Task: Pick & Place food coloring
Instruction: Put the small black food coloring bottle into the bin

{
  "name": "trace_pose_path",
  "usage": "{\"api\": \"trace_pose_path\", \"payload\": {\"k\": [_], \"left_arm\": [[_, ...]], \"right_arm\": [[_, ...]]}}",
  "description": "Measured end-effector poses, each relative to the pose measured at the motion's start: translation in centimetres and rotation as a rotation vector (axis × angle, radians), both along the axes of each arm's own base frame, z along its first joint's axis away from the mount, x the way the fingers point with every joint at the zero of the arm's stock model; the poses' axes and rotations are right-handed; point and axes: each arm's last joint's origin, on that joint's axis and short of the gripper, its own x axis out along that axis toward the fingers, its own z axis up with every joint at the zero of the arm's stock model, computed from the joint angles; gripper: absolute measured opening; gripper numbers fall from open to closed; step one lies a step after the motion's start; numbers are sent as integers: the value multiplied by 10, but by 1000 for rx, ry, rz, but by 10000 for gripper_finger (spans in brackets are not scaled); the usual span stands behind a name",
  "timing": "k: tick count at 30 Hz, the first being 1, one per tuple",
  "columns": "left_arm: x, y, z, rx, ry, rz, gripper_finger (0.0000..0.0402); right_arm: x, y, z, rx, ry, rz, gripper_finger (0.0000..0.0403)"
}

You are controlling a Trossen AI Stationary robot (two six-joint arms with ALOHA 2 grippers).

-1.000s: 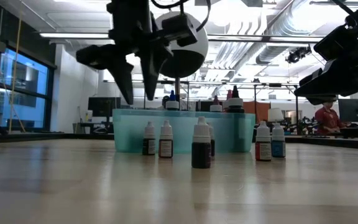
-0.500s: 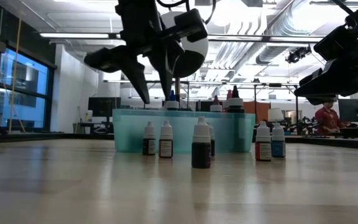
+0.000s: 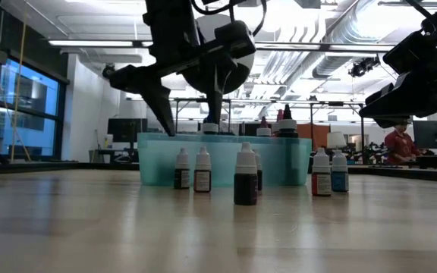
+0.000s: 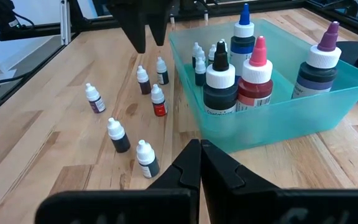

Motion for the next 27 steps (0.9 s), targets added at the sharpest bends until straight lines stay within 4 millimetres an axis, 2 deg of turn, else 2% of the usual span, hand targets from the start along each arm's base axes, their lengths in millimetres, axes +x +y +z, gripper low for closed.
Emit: {"api": "trace_pose_path", "payload": {"k": [3, 9, 14, 16, 27], "left_arm": [[0, 1, 0, 19, 3, 4, 295], [1, 0, -8, 35, 32, -28, 285], [4, -2, -28, 1, 106, -55, 280], [9, -3, -29, -10, 66, -55, 280], [9, 1, -34, 23, 98, -41, 279]], "right_arm": [[0, 0, 0, 0, 0, 0, 2], [0, 0, 0, 0, 0, 0, 2], [0, 0, 0, 0, 0, 0, 2], [0, 0, 0, 0, 1, 0, 2], [0, 0, -1, -1, 7, 0, 2]]}}
